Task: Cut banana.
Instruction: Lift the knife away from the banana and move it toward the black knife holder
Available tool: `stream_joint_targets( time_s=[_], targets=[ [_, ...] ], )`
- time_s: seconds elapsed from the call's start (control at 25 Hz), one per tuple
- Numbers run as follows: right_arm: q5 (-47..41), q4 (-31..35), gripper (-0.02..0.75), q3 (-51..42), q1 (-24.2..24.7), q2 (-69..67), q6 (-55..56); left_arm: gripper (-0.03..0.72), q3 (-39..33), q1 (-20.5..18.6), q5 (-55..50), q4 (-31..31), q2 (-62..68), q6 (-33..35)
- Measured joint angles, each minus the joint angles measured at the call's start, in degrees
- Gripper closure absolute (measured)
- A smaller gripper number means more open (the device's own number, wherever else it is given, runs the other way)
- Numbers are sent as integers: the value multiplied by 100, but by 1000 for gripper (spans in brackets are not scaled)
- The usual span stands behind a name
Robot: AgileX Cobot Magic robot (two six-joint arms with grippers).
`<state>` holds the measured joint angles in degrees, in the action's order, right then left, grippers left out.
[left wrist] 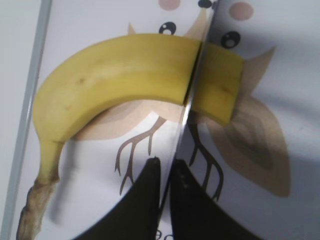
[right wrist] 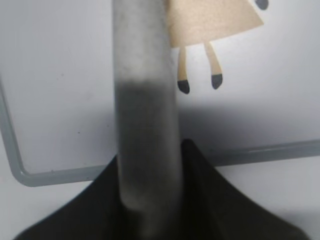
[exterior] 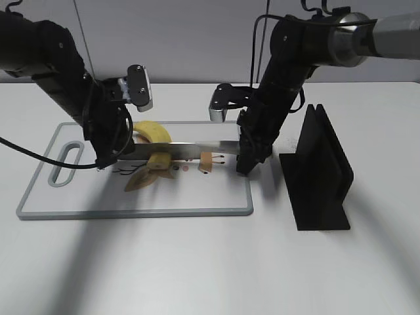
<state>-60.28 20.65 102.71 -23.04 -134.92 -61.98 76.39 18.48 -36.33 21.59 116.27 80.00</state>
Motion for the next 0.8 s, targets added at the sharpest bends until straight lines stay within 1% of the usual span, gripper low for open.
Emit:
stream_joint_targets(
  time_s=[0.8],
  targets=[
    [-409, -39, 523, -25, 0, 1005, 87, 666, -17, 6, -600, -52, -1054, -40]
  ],
)
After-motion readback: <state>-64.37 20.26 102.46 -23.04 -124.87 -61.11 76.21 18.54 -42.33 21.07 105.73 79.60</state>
